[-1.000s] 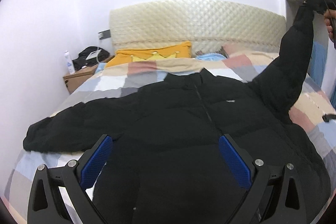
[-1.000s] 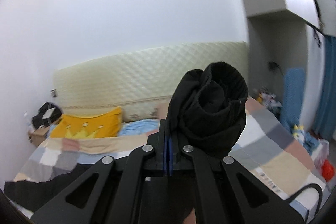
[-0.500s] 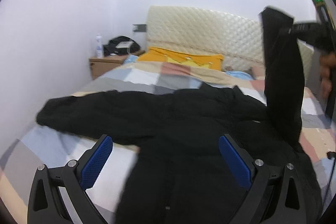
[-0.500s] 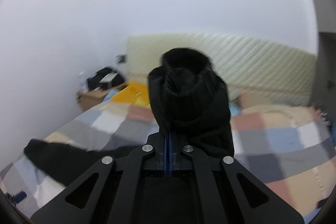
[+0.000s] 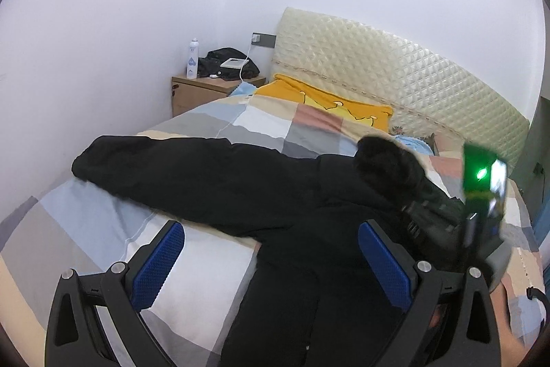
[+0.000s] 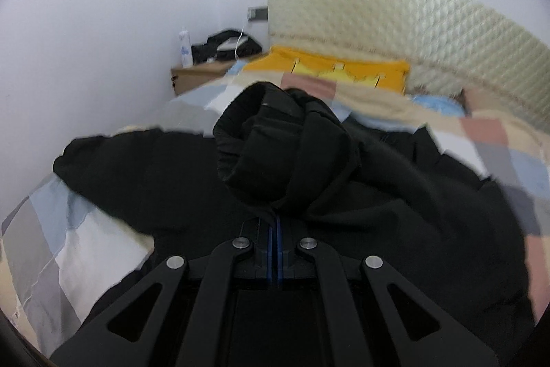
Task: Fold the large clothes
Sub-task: 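Lower the sleeve onto the jacket front and open the right gripper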
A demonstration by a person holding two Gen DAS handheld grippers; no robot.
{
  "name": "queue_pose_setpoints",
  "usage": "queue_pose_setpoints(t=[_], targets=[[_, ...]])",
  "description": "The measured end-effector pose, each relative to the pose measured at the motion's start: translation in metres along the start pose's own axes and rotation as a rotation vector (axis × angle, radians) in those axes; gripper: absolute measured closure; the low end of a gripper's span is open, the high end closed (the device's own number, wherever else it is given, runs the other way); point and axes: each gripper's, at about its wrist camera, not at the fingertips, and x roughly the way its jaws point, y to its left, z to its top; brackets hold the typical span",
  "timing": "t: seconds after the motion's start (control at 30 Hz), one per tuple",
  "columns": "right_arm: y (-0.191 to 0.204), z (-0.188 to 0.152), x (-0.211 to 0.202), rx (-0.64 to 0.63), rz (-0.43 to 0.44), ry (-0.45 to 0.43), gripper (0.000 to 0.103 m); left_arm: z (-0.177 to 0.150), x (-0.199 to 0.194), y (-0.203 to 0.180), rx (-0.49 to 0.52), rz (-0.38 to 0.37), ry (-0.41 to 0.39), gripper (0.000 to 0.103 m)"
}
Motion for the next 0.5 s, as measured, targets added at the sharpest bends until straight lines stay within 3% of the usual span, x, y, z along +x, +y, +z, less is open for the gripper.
queue_pose_setpoints(t=[0.2, 0.3, 0.4, 0.43, 0.47, 0.5], targets=[[0.009, -0.026, 0.024, -0.018, -0.014, 0.074, 0.100, -0.005, 0.012, 0.003, 0.016, 0.006, 0.001, 0.001], [0.004, -0.032, 0.022, 0.006, 0.013, 0.093, 0.090, -0.006, 0.023, 0.008, -0.010, -0.015, 0.052, 0.001], [0.003, -0.033, 0.012, 0.006, 0.038, 0.118, 0.059, -0.006, 0.019, 0.008, -0.019, -0.016, 0.047, 0.001], [0.004, -0.034, 0.009, 0.008, 0.051, 0.120, 0.036, -0.006, 0.016, 0.008, -0.014, -0.011, 0.041, 0.001], [0.003, -0.034, 0.003, 0.012, 0.070, 0.117, 0.027, -0.005, 0.012, 0.007, -0.014, -0.013, 0.035, 0.001], [0.003, -0.032, -0.006, 0.008, 0.079, 0.097, 0.027, -0.005, 0.009, 0.007, -0.016, -0.016, 0.029, 0.001]])
